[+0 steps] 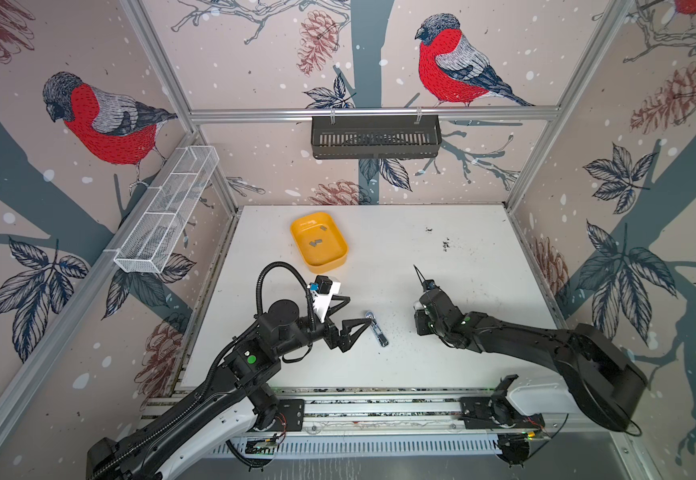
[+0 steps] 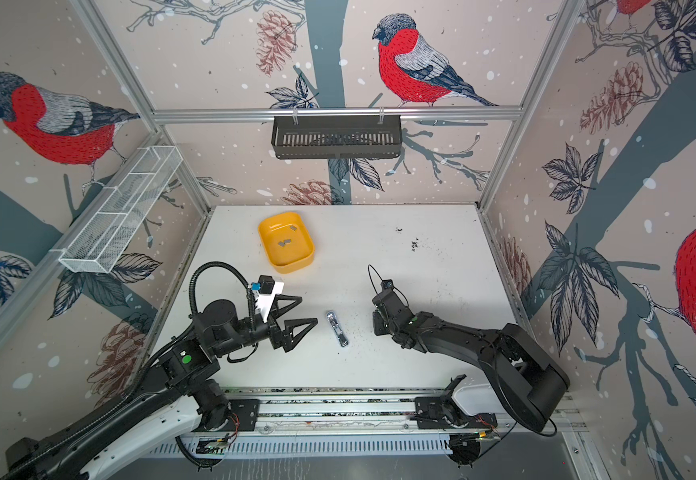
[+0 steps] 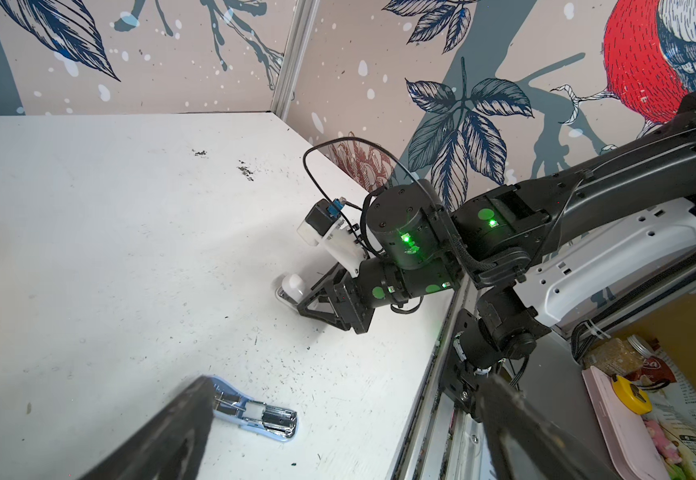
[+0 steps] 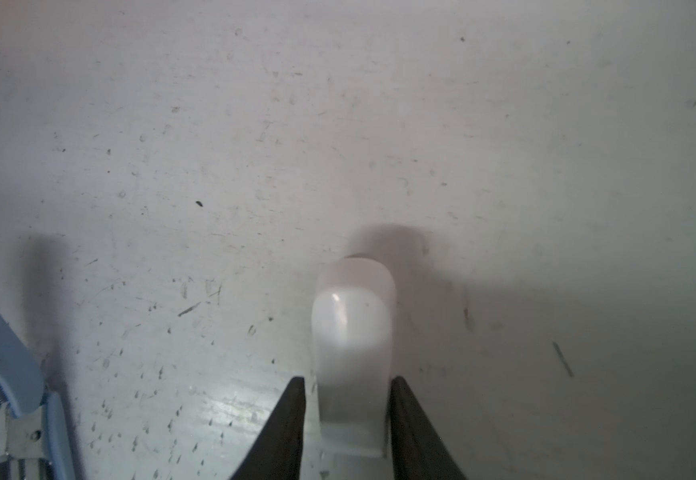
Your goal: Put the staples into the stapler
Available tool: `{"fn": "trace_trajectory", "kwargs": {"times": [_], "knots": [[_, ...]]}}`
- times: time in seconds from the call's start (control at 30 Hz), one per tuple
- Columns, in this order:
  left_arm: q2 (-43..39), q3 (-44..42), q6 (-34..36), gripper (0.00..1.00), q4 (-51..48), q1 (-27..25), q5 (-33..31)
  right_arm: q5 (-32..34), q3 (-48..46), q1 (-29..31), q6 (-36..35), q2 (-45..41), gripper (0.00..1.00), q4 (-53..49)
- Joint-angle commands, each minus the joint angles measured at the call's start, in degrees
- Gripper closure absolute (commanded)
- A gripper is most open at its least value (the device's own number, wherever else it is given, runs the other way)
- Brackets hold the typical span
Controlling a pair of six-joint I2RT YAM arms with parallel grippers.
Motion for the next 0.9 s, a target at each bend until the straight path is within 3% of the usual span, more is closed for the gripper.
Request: {"fn": "trace_trajectory", "kwargs": {"times": [0.0,0.17,0.3,0.37,0.47,0.63,0.87], "knots": [[0.0,-0.3,-0.5,0.01,3.6,-0.2,-0.1,3.4,1.5,2.7,1.8,1.3,0.72,1.3],[0.3,-0.7,-0.8,0.01,2.8,-0.5,-1.6,5.3,3.2,7.4,6.2,4.3,0.76,2.3],[2.1,-0.3,-1.2,0.01,1.7,-0.9,-3.4,7.6,5.8,10.7,9.7,7.3,0.72,1.5],[3.4,0.1,-1.4,0.01,1.1,-1.2,-4.7,8.5,6.6,11.8,11.1,8.0,0.62,1.5],[5.7,1.0,-2.6,0.01,0.4,-2.0,-7.5,8.6,6.3,12.4,12.3,6.9,0.59,1.7],[10.7,3.0,-5.5,0.06,-0.2,-2.8,-11.8,8.8,3.0,12.2,12.0,0.1,0.51,1.8],[23.0,8.6,-9.0,0.1,0.8,-7.7,-19.9,6.9,-2.7,8.0,10.5,-17.6,0.32,-3.4]]}}
